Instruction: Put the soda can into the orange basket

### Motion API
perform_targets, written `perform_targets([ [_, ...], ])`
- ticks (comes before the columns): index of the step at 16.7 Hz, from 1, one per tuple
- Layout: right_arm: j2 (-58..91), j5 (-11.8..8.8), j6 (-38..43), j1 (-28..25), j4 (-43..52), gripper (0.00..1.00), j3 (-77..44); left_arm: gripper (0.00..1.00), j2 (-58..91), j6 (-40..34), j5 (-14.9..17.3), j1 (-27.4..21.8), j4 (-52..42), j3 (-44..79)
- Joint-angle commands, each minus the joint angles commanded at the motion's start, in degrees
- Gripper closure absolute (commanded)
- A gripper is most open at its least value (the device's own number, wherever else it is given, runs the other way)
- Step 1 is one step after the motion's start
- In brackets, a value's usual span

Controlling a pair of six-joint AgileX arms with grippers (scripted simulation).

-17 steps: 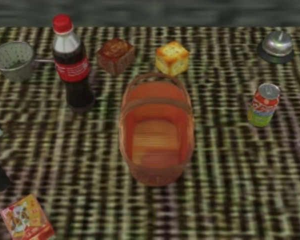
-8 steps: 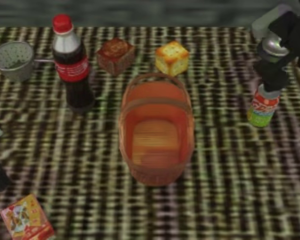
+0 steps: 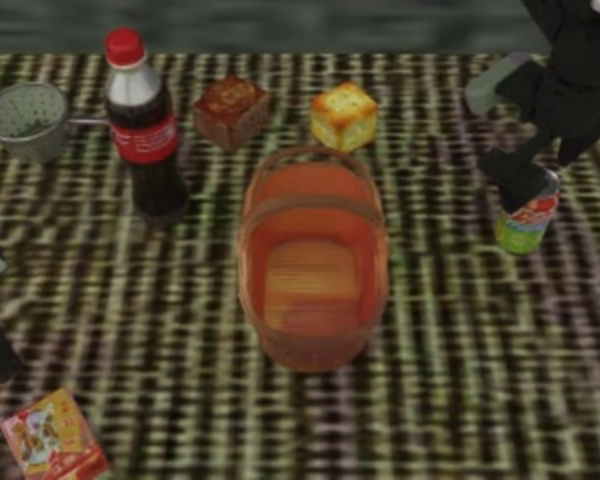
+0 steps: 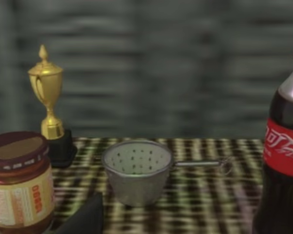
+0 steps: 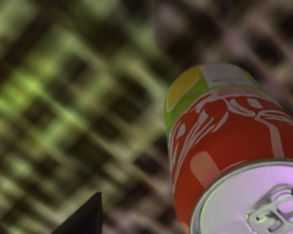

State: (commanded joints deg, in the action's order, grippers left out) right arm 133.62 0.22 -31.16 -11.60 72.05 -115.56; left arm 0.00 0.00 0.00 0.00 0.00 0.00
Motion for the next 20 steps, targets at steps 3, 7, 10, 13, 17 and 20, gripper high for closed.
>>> perform_targets([
  [3, -0.1, 0.0, 0.1, 0.3, -0.1, 0.0, 0.2, 0.0, 0.0, 0.0, 0.0, 0.0, 0.0, 0.0],
  [7, 0.7, 0.0, -0.1, 0.0, -3.9, 0.0, 3.2, 0.0, 0.0, 0.0, 0.0, 0.0, 0.0, 0.0],
  [10, 1.8, 0.0, 0.1, 0.0, -8.8, 0.0, 6.8, 0.0, 0.0, 0.0, 0.0, 0.0, 0.0, 0.0],
  [13, 2.1, 0.0, 0.1, -0.1, -9.9, 0.0, 7.8, 0.0, 0.0, 0.0, 0.0, 0.0, 0.0, 0.0],
  [17, 2.1, 0.0, 0.1, -0.1, -9.9, 0.15, 7.8, 0.0, 0.0, 0.0, 0.0, 0.0, 0.0, 0.0],
  [20, 2.1, 0.0, 0.1, -0.1, -9.9, 0.38, 7.8, 0.0, 0.0, 0.0, 0.0, 0.0, 0.0, 0.0],
])
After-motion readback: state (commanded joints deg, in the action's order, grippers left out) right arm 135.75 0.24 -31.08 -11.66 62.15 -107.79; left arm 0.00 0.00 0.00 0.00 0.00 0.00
